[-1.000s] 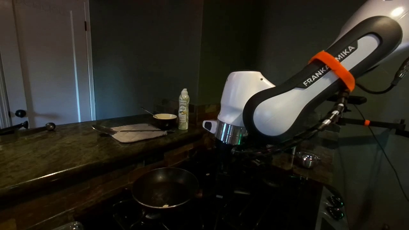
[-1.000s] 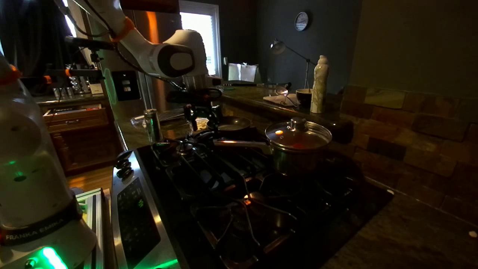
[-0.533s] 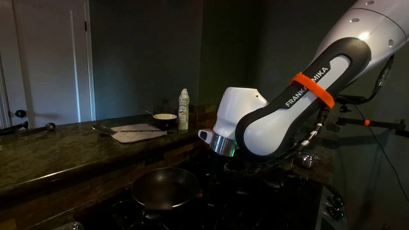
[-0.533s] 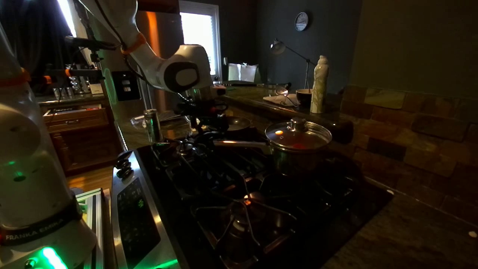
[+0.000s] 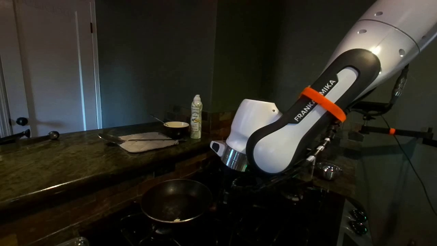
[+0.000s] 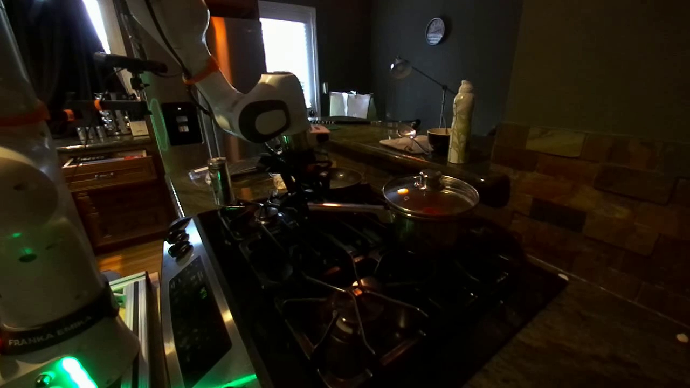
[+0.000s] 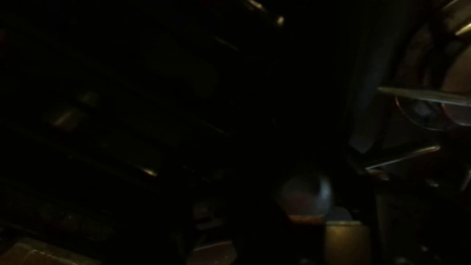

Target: Put the black pan on the counter.

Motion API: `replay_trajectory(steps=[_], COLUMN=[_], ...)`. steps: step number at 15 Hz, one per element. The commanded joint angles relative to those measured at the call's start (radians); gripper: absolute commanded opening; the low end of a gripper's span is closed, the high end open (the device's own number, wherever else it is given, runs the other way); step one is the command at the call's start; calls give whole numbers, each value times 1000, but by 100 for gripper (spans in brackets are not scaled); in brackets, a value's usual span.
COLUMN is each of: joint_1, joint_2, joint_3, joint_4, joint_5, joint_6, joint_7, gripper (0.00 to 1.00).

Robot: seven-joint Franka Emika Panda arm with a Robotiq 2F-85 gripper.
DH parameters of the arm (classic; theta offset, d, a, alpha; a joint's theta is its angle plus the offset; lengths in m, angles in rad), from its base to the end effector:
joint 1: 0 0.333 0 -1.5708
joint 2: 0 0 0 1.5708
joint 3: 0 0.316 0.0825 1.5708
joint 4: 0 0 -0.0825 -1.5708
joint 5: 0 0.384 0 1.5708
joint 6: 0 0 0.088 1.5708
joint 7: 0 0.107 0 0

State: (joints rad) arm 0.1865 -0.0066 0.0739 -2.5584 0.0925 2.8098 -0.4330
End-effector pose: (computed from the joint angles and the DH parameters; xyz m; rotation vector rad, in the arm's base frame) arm 0.4599 0.1179 0.2952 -2.9540 -0.9298 -0.4054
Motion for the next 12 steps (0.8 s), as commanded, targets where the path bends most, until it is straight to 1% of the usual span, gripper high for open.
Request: replay_trajectory(steps=[1, 3, 5, 8, 9, 12], joint_1=[-22, -25, -24, -15, -10, 8], joint_2=[22, 20, 14, -10, -26, -74], joint_3=[20, 24, 33, 53, 63, 81], joint_4=[4, 1, 0, -10, -17, -32], joint_5=[19, 26, 55, 109, 136, 215], joint_6=[43, 52, 43, 41, 39, 32], joint_7=[1, 5, -18, -62, -88, -168], gripper=[26, 12, 1, 0, 1, 0])
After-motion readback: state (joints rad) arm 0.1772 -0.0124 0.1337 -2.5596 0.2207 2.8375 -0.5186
